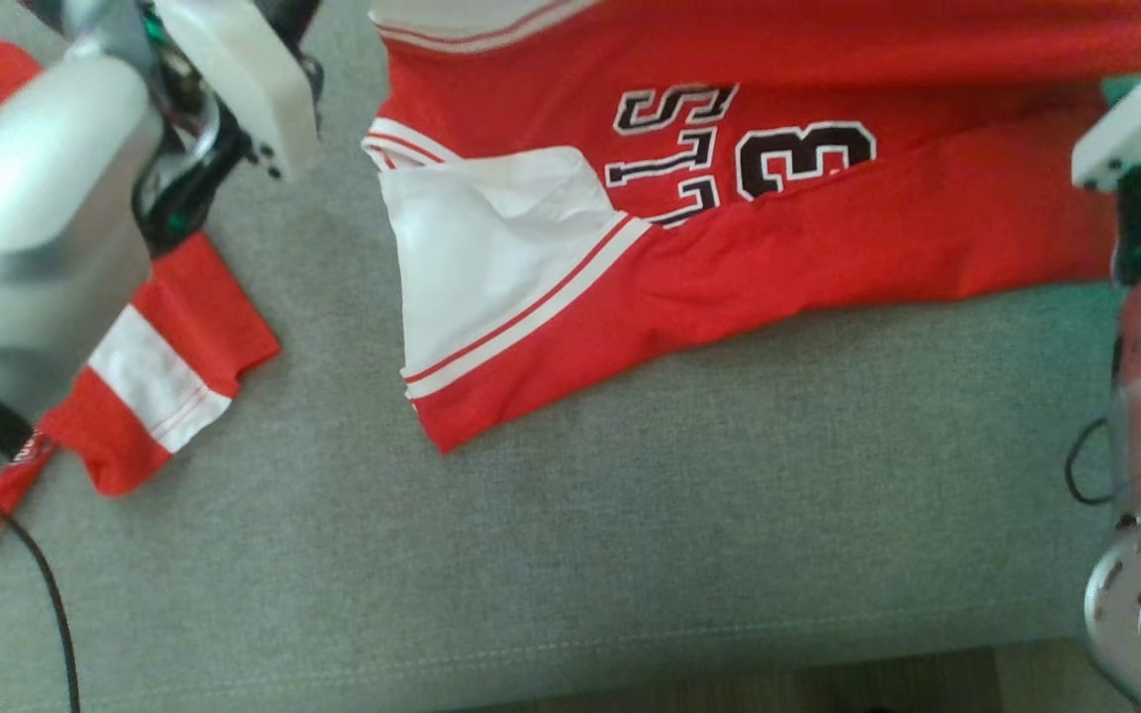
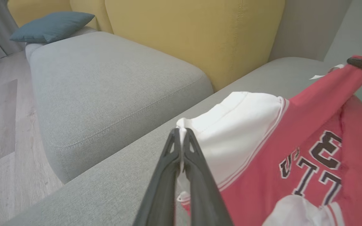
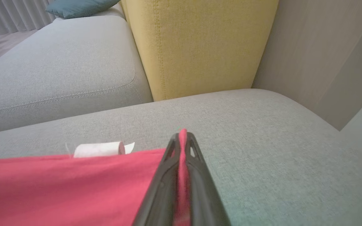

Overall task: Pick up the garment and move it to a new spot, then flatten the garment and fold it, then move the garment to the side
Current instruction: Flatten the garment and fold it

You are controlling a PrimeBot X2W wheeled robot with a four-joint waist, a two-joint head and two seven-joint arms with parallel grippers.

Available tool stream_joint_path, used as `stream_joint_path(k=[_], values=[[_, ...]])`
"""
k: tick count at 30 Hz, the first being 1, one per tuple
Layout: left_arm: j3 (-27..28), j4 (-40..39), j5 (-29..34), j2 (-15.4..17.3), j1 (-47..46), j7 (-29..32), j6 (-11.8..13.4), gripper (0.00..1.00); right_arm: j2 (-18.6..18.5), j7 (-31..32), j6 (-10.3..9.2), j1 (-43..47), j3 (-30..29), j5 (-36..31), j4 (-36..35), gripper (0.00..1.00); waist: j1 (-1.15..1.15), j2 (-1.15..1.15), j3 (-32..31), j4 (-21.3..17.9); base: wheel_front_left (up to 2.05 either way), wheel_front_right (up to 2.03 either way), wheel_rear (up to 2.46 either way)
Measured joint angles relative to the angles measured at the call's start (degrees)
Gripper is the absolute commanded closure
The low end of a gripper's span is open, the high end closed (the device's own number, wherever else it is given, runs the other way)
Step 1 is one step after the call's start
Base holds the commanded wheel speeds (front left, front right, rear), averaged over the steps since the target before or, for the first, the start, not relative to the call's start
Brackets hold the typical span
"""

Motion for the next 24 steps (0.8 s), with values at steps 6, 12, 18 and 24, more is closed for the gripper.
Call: stream_joint_path(k=[6, 12, 18, 24], values=[[-0.8, -6.5, 0.0, 2.2, 5.0, -0.1, 0.0, 1.0, -2.0, 3.5, 0.0, 4.6, 1.4, 1.5, 0.1, 1.0, 0.0, 0.0, -4.7, 0.7, 0.0, 0.0, 0.0], [-2.3, -14.1, -0.8, 5.2, 12.6, 2.3, 1.2, 1.0, -3.4, 8.3, 0.0, 10.2, 4.7, 3.9, 0.0, 1.0, 0.0, 0.0, -8.7, 1.4, 0.0, 0.0, 0.0], [-3.5, -21.6, -1.7, 8.6, 19.3, 5.4, 2.6, 1.0, -5.0, 12.5, 0.0, 14.6, 9.7, 8.7, -1.9, 1.0, 0.0, 0.0, -11.2, 1.9, 0.0, 0.0, 0.0], [-3.8, -26.2, -2.1, 10.0, 24.1, 8.7, 3.3, 1.0, -6.6, 17.9, 0.0, 18.5, 14.2, 13.2, -5.0, 1.0, 0.0, 0.0, -12.0, 2.1, 0.0, 0.0, 0.0]])
